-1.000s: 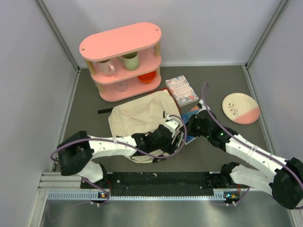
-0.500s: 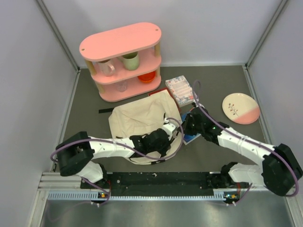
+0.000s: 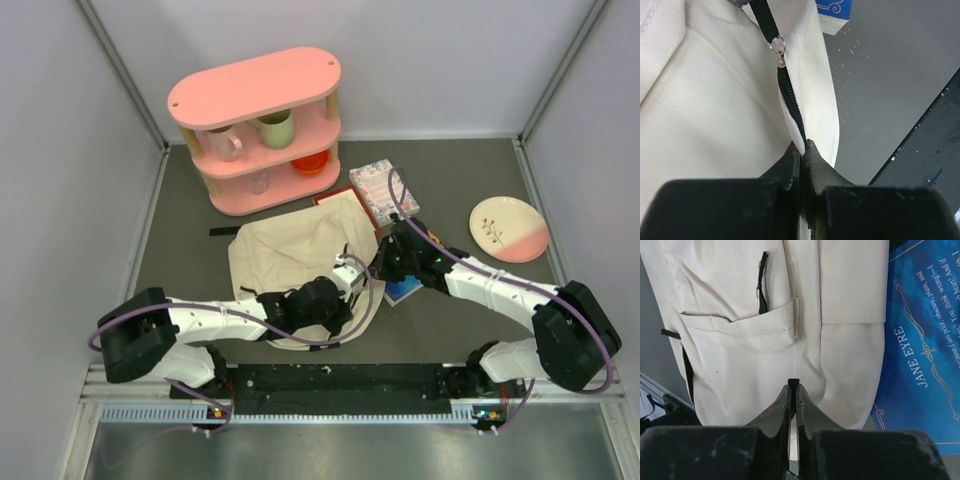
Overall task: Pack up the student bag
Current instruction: Unzip the student bag at the center of the board.
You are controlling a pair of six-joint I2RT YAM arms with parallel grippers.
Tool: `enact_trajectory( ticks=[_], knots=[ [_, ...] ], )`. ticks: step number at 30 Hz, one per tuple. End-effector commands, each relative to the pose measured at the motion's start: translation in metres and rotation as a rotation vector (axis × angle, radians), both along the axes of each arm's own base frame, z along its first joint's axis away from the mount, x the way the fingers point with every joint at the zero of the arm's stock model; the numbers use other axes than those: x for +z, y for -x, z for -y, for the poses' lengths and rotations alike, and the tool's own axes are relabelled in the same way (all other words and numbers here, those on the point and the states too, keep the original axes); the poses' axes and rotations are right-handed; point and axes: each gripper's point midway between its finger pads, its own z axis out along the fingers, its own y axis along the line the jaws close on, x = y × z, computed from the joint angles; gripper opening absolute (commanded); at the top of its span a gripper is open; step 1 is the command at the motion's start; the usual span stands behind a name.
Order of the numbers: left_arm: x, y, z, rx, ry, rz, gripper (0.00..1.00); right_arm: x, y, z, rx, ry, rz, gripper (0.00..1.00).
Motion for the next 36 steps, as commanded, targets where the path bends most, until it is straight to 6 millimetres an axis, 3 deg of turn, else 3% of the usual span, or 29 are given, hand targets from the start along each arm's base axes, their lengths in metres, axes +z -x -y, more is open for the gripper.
enact_trajectory(
  ticks=[1,4,9,11,12,13,14,16,17,19,23,32,36],
  knots=[
    [-0.011,0.031,-0.009,-0.087,-0.032,-0.104,0.00,0.039,-0.036,0.001,-0.062,-0.048,0.170,0.00],
    [-0.002,0.030,-0.009,-0.073,0.018,-0.083,0.00,0.028,-0.034,0.016,-0.101,-0.008,0.165,0.00],
    [0.003,0.032,-0.013,-0.086,0.007,-0.078,0.01,0.021,-0.033,0.013,-0.087,-0.004,0.142,0.00],
    [0.007,0.029,-0.011,-0.087,0.006,-0.065,0.06,0.026,-0.030,0.008,-0.063,-0.029,0.141,0.00],
    [0.009,0.027,-0.009,-0.088,0.004,-0.058,0.16,0.031,-0.029,0.006,-0.050,-0.047,0.149,0.01],
    [0.011,0.027,-0.007,-0.088,-0.007,-0.062,0.19,0.037,-0.025,0.003,-0.031,-0.071,0.151,0.05],
    [0.010,0.025,-0.006,-0.090,-0.017,-0.062,0.23,0.042,-0.023,0.003,-0.027,-0.080,0.156,0.19],
    [0.012,0.023,-0.002,-0.091,-0.027,-0.063,0.39,0.042,-0.016,0.008,-0.033,-0.076,0.141,0.30],
    [0.012,0.023,-0.002,-0.094,-0.031,-0.066,0.44,0.049,-0.013,0.011,-0.042,-0.087,0.154,0.42],
    [0.013,0.022,-0.001,-0.093,-0.034,-0.063,0.48,0.045,-0.005,0.019,-0.066,-0.082,0.135,0.50],
    [0.013,0.019,-0.006,-0.084,-0.039,-0.055,0.51,0.047,0.018,0.031,-0.086,-0.119,0.115,0.57],
    [0.008,0.009,-0.019,-0.065,-0.061,-0.055,0.51,0.023,0.066,0.028,-0.045,-0.176,0.011,0.59],
    [0.008,0.006,-0.022,-0.062,-0.064,-0.055,0.42,0.015,0.073,0.019,-0.020,-0.181,-0.016,0.59]
  ],
)
